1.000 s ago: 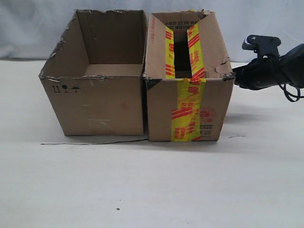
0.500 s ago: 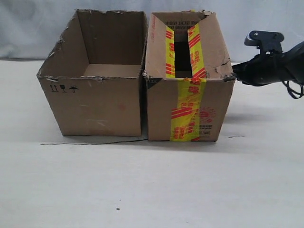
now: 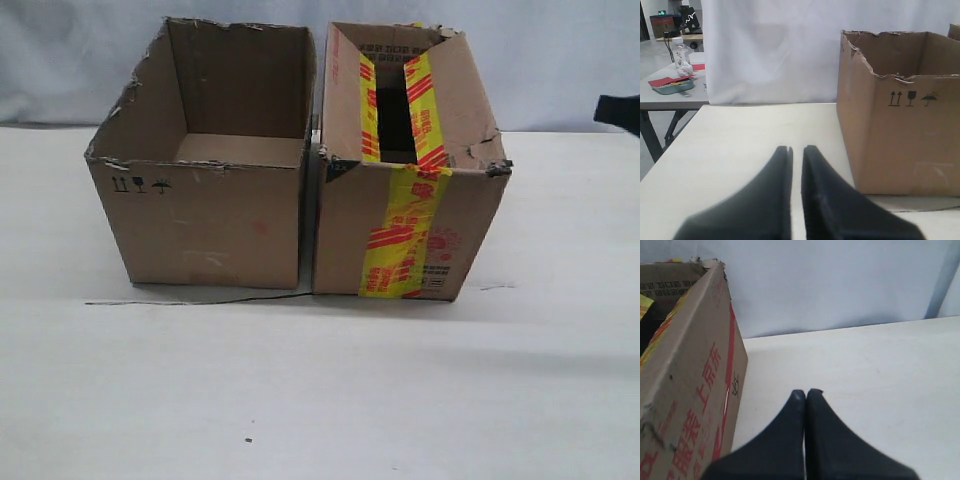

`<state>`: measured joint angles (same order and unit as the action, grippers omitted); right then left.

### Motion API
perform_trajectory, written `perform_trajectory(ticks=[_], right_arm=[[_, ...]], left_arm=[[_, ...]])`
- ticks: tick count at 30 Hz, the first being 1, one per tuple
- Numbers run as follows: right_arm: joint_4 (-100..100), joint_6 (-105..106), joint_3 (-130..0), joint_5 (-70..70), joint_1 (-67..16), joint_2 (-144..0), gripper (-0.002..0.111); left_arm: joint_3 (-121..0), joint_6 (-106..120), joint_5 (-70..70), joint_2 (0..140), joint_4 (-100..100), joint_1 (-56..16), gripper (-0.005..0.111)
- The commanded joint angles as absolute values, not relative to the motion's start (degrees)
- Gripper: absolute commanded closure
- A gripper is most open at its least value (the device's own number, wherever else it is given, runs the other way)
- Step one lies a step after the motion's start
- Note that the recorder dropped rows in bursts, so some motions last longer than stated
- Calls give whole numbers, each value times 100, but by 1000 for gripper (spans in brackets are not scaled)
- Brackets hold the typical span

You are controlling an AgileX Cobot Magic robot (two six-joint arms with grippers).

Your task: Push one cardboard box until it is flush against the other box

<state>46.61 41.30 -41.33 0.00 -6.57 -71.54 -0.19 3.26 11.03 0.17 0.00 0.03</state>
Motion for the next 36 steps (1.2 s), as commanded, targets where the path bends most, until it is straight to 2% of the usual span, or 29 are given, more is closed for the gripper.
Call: perform_trajectory(ticks=[1,8,10,13,15,19,26,36], right_arm=[[4756,4110,-2911,-539,-951,-5804,109],[4424,3825,-1469,-576,-1084,-3919,109],[3227,3098,-1161,-481,-1084,-3530,109],[972,362,-718,-451,-1084,-2889,109],[67,-432,-375,-546,-1084,-2465,109],[55,-502,0,-623,-1084,-1736,109],[-89,-481,0,301,-1084,-849,109],[-89,-481,0,371,-1019,-581,109]], left_arm=[[0,316,1075,0,-48,25,107],[0,316,1075,0,-48,25,107],[0,316,1061,0,-48,25,107],[0,316,1061,0,-48,25,107],[0,316,1061,0,-48,25,107],[0,316,1061,0,-48,25,107],[0,316,1061,0,-48,25,107],[0,316,1061,0,-48,25,107]])
